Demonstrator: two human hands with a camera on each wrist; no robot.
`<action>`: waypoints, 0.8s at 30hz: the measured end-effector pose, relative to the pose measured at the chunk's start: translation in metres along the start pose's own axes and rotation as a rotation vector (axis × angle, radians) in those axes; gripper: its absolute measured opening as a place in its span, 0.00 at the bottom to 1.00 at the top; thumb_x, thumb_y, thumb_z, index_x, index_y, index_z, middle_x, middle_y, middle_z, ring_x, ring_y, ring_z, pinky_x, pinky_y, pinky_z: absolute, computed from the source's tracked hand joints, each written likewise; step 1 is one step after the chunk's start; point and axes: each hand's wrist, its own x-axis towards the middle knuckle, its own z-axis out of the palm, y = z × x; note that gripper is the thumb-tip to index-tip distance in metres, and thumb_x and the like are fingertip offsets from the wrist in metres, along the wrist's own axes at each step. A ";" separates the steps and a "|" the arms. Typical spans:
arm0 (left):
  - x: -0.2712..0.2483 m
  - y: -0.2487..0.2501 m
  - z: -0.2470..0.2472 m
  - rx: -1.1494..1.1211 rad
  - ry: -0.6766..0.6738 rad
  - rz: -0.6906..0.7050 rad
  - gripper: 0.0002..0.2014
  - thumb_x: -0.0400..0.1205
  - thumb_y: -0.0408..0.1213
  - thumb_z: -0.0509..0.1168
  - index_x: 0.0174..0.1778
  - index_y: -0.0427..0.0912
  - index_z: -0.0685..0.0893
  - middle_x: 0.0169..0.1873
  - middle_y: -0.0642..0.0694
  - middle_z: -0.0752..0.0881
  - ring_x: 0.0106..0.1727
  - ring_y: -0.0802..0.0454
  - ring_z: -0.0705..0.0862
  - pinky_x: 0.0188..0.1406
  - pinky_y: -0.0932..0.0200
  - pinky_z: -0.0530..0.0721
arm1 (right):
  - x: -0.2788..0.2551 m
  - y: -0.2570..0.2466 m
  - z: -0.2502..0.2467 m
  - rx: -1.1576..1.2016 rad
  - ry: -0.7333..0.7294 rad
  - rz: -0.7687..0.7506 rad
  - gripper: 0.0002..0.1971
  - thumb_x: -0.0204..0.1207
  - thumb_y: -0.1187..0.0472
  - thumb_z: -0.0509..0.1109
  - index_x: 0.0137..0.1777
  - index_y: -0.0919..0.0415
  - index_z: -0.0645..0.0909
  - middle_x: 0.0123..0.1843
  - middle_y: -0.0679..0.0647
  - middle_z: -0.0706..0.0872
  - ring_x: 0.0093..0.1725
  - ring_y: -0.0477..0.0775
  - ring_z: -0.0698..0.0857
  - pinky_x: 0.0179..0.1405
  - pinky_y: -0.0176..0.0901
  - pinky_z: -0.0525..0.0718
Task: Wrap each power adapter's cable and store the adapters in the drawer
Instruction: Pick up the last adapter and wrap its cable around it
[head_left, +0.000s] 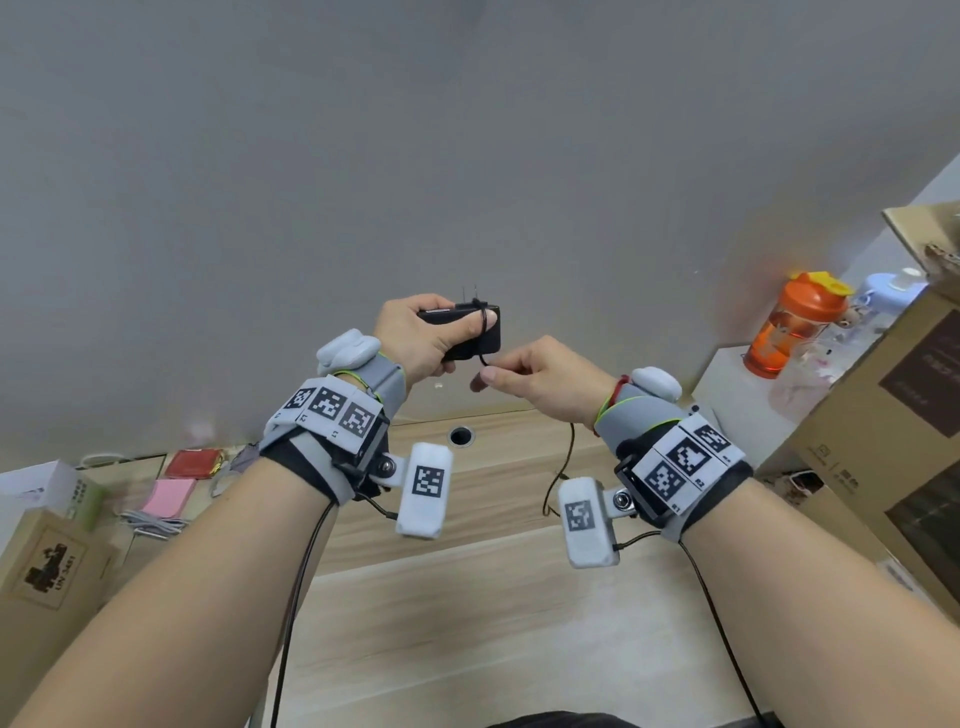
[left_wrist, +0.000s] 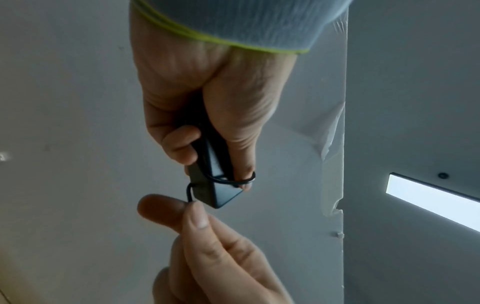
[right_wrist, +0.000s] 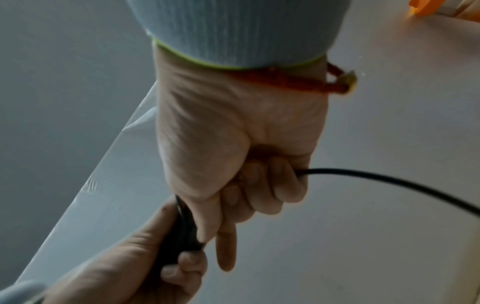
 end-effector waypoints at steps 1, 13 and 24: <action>0.002 -0.003 -0.001 0.033 0.009 -0.001 0.15 0.70 0.45 0.82 0.39 0.41 0.85 0.31 0.42 0.85 0.18 0.51 0.77 0.19 0.62 0.76 | -0.001 -0.003 -0.001 0.000 -0.014 -0.005 0.13 0.84 0.51 0.66 0.50 0.52 0.92 0.22 0.45 0.57 0.23 0.46 0.57 0.22 0.36 0.57; -0.004 -0.014 0.000 0.340 -0.244 0.057 0.17 0.63 0.54 0.83 0.38 0.48 0.89 0.28 0.48 0.89 0.28 0.49 0.85 0.33 0.51 0.87 | 0.008 -0.006 -0.041 0.088 0.237 -0.016 0.10 0.76 0.54 0.77 0.34 0.53 0.86 0.20 0.41 0.75 0.24 0.39 0.70 0.31 0.29 0.72; -0.012 0.001 0.006 0.193 -0.372 0.146 0.11 0.69 0.41 0.82 0.39 0.44 0.87 0.29 0.43 0.87 0.31 0.47 0.84 0.30 0.55 0.81 | 0.016 0.013 -0.029 0.169 0.266 -0.008 0.14 0.80 0.54 0.72 0.32 0.52 0.84 0.19 0.38 0.75 0.23 0.38 0.69 0.28 0.29 0.67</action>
